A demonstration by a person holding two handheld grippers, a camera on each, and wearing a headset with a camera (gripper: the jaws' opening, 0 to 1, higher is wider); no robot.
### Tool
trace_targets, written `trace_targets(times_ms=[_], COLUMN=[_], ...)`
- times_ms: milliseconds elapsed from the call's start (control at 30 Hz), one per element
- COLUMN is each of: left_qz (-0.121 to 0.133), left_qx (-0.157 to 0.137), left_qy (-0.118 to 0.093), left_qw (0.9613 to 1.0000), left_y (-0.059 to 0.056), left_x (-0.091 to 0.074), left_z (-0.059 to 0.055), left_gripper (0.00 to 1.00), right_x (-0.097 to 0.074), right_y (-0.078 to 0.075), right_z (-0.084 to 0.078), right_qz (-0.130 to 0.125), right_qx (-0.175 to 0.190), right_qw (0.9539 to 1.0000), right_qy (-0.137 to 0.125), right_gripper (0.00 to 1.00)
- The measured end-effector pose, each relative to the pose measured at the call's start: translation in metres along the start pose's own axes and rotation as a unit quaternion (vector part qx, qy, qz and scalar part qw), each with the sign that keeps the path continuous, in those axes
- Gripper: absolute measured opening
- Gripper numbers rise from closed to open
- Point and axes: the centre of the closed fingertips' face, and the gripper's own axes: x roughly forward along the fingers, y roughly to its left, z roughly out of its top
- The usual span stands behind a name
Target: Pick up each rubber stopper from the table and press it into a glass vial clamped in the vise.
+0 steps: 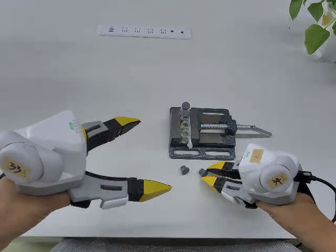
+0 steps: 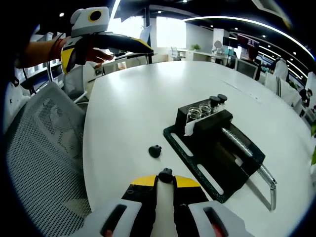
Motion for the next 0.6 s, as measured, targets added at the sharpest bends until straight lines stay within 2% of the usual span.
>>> trace_targets(times_ms=[333, 600], left_qz=[-0.001, -0.004], left_qx=[-0.002, -0.002], left_qy=[0.000, -0.001], left_qw=[1.0000, 1.0000], left_y=[-0.0003, -0.0027], left_x=[-0.0008, 0.0004], left_z=[-0.0010, -0.0007], left_gripper=[0.79, 0.79], right_x=[0.0020, 0.0024], right_y=[0.0004, -0.0015], right_z=[0.0002, 0.0000], right_qz=[-0.010, -0.025], right_qx=[0.013, 0.022], right_qw=[0.9999, 0.9995], right_qy=[-0.003, -0.002], right_gripper=[0.10, 0.08])
